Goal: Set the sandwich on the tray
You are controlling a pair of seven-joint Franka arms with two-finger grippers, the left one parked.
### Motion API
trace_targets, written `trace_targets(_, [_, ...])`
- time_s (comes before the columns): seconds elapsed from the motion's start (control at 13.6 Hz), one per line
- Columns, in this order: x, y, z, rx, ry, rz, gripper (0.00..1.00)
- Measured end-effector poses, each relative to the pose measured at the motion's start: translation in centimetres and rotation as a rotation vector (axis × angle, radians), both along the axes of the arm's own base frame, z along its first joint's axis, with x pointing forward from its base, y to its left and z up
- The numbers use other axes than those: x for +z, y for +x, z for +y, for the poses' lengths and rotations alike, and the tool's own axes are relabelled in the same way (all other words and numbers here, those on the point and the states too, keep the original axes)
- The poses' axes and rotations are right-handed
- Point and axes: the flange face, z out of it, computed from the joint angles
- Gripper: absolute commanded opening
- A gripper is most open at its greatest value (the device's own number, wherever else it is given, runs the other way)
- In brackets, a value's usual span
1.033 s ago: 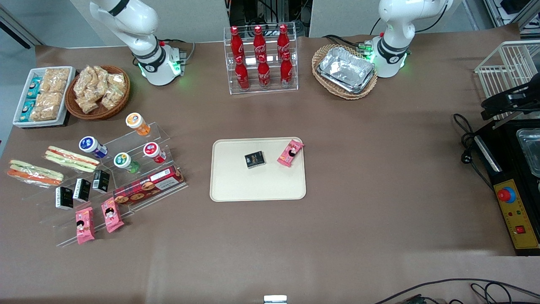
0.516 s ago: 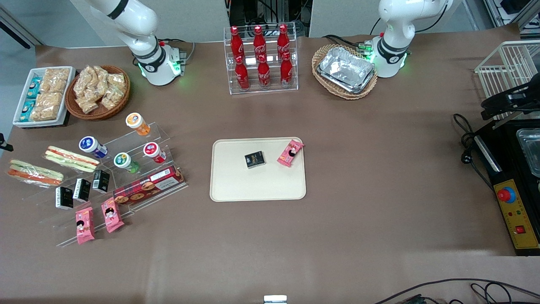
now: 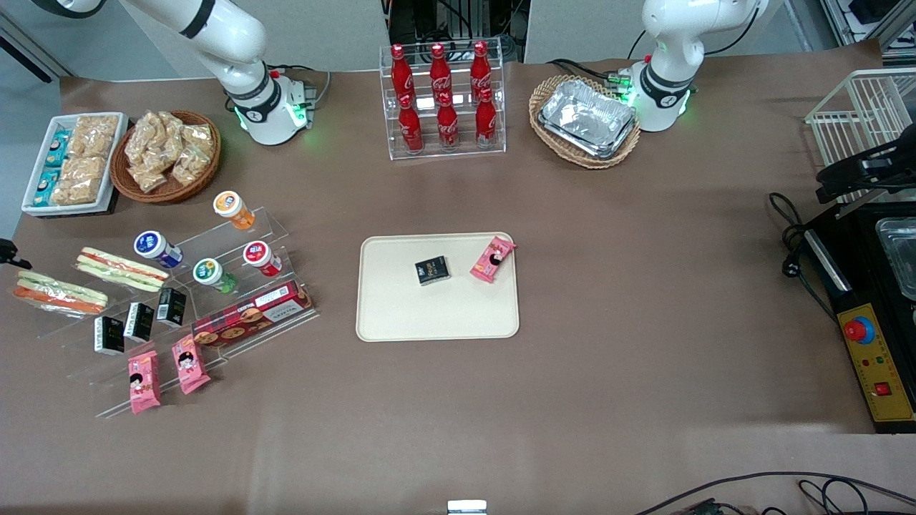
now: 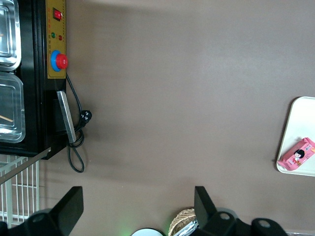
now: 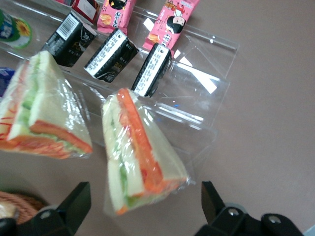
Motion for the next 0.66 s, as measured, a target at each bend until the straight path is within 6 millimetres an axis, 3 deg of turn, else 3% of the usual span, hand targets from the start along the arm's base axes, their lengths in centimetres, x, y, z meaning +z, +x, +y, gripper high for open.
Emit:
trace_targets(0.22, [-2.5, 0.1, 0.9, 0.070, 0.015, -0.024, 1.00])
trace_targets(0.44, [-5.8, -1.0, 1.3, 0.122, 0.091, -0.061, 1.00])
trace_targets(0.66, [-6.7, -1.6, 1.3, 0.144, 0.109, -0.072, 0.93])
